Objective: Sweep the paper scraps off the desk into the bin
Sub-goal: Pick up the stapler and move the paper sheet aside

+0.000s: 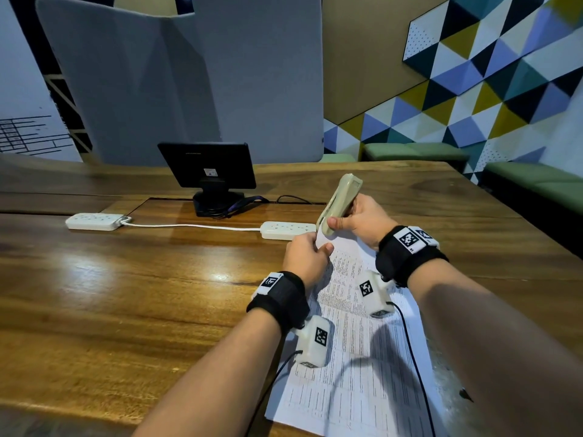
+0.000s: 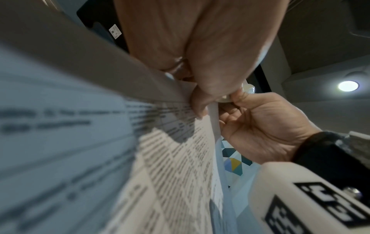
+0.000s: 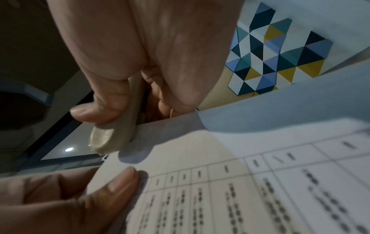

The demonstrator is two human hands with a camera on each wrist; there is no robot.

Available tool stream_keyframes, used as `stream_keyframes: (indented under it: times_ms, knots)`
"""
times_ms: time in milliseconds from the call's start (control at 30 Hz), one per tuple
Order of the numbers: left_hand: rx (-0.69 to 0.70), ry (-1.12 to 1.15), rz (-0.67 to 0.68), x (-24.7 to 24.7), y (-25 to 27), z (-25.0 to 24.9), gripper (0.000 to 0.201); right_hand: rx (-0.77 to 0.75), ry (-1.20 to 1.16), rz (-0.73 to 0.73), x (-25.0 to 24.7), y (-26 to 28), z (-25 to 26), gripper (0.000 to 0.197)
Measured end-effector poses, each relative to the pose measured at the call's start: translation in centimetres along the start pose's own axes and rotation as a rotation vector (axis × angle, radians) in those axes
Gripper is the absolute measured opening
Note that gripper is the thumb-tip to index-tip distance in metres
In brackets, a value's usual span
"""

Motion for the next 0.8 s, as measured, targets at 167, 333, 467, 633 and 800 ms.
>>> stream_keyframes:
  times_ms: [167,333,467,633,800]
  knots:
    - [-0.029,0.033,0.002,-0.2,0.4,0.0,0.019,0.019,0.031,-0.066,0.4,0.1,-0.2,0.051]
    - [-0.023,0.169,0.023,-0.2,0.5,-0.1,0.046,0.034,0.106,-0.056,0.7,0.3,-0.1,0.041]
    - [-0.055,0.143,0.030,0.1,0.3,0.6,0.037,0.087,0.064,0.012,0.5,0.3,0.1,0.050]
    - [-0.124,0.211,0.045,1.0,-0.3,2.0,0.025,0.072,-0.090,-0.094,-0.6,-0.5,1.1,0.055]
    - [-0.271,0.245,0.008,0.0,-0.8,4.1,0.020,0.045,0.272,-0.463,-4.5,0.2,2.3,0.037]
Point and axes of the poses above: each hand's wrist, its own y-axis away from the middle knuckle, its own x-axis out of the palm, z = x × y, the point moved 4 cm from there along -y, towards the middle knuckle, and after that the axes turned 13 degrees about -y, right-handed, at the moved point
